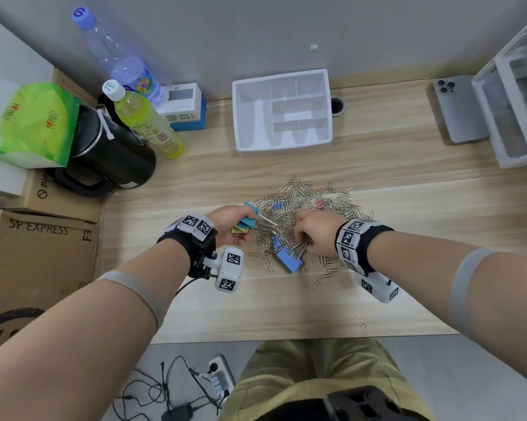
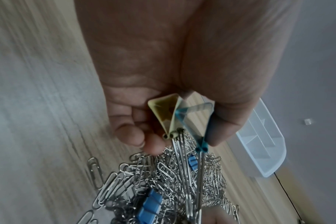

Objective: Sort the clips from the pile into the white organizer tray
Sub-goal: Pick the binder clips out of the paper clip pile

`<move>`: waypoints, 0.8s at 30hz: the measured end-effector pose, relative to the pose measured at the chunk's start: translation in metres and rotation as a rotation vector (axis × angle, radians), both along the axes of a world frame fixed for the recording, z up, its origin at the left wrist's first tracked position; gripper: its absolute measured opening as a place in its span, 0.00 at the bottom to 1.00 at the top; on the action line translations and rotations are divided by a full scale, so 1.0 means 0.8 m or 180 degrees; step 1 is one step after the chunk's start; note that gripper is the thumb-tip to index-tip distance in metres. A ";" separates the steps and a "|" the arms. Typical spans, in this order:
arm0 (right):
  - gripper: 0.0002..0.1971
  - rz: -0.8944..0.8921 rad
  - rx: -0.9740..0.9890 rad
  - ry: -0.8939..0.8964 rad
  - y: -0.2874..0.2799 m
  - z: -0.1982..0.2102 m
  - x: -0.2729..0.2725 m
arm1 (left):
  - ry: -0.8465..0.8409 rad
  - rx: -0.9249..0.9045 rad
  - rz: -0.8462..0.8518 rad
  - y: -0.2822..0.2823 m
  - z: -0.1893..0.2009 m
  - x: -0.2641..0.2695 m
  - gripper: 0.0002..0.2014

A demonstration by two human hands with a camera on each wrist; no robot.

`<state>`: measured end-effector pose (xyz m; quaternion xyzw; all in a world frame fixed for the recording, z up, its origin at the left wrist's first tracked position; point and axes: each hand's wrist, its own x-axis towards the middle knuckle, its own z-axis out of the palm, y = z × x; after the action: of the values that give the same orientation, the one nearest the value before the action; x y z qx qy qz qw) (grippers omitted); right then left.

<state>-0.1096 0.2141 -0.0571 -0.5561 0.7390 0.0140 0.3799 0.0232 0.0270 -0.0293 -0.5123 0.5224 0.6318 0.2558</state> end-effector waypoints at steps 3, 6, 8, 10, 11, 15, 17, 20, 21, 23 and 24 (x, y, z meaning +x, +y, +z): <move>0.11 -0.0065 0.0039 0.0108 -0.002 -0.001 -0.003 | -0.0049 0.0018 -0.0062 0.001 -0.002 -0.001 0.06; 0.10 -0.0119 0.0034 0.0151 -0.002 -0.003 -0.006 | -0.0073 0.0006 -0.0069 0.001 -0.003 -0.002 0.06; 0.11 -0.0104 0.0046 0.0205 -0.002 -0.005 -0.008 | -0.0072 0.0003 -0.0054 -0.001 -0.004 -0.003 0.07; 0.11 -0.0096 0.0074 0.0295 -0.003 -0.005 -0.010 | -0.0068 -0.0009 -0.0055 -0.002 -0.003 -0.004 0.07; 0.11 -0.0092 0.0095 0.0344 -0.003 -0.005 -0.011 | -0.0064 -0.0021 -0.0050 -0.003 -0.003 -0.005 0.08; 0.14 -0.0149 0.0157 0.0479 -0.003 -0.006 -0.014 | -0.0042 -0.0033 -0.0061 -0.004 -0.003 -0.008 0.08; 0.16 -0.0155 0.0164 0.0499 -0.003 -0.005 -0.016 | -0.0030 -0.0026 -0.0052 -0.003 -0.005 -0.008 0.07; 0.12 -0.0125 0.0227 0.0484 -0.003 0.000 -0.017 | -0.0031 -0.0030 -0.0054 -0.002 -0.004 -0.007 0.07; 0.10 -0.0102 0.0254 0.0483 -0.003 0.001 -0.017 | -0.0036 -0.0023 -0.0063 -0.002 -0.004 -0.007 0.07; 0.05 -0.0042 0.0318 0.0467 -0.003 0.006 -0.019 | -0.0053 -0.0024 -0.0099 -0.002 -0.003 -0.007 0.07; 0.05 -0.0007 0.0350 0.0461 -0.003 0.008 -0.020 | -0.0059 -0.0040 -0.0122 -0.002 -0.002 -0.007 0.07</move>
<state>-0.1254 0.2119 -0.0507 -0.5311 0.7633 0.0943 0.3555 0.0178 0.0253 -0.0307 -0.5097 0.5337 0.6187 0.2694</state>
